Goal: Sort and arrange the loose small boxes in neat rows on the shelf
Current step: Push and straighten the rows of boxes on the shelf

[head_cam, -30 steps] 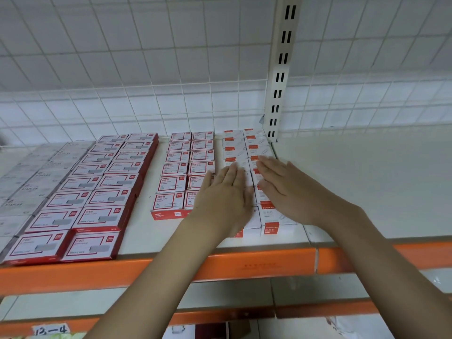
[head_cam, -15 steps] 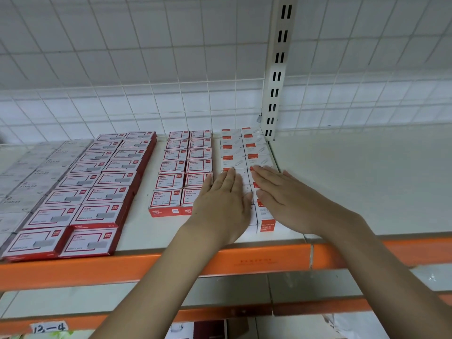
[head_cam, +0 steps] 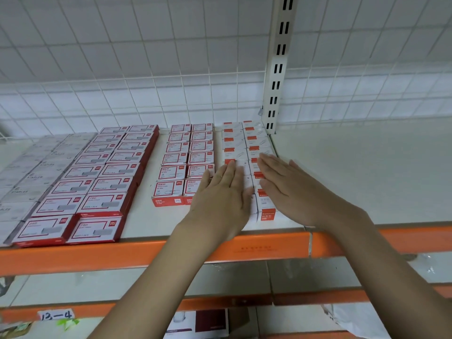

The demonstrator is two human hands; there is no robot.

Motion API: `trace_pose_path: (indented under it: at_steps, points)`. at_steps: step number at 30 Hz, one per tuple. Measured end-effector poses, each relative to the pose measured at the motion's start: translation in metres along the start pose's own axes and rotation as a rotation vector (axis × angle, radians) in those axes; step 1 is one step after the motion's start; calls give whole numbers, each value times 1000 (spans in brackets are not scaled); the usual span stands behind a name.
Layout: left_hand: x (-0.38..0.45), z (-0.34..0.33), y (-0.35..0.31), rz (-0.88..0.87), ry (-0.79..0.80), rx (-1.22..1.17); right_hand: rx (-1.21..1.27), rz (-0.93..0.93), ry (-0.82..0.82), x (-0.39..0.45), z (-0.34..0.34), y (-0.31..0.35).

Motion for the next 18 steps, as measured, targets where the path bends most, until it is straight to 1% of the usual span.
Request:
trace_pose_path:
  at_steps: [2,5,8,13,18]
  points:
    - [-10,0,2,-1,-4,17,2,-7,-10,-9,1,2]
    - [-21,-3,1,3,18,24,7,-11,17,-22,-3,8]
    - [-24,-5,0,3,20,20,15,-11,41,-27,-11,14]
    - [-23,-7,0,6,26,18,6,-27,34,-26,-13,13]
    - [-20,-6,-2,22,-15,16,-19,-18,29,-24,-13,13]
Point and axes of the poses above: each hand's wrist, its own x-axis towards the middle knuckle, its own z-axis out of the back of the hand, y = z × x, the point moved 7 cm from there along x, towards the middle knuckle, and after that the axes turned 12 degrees about z, right-handed, at the moved point
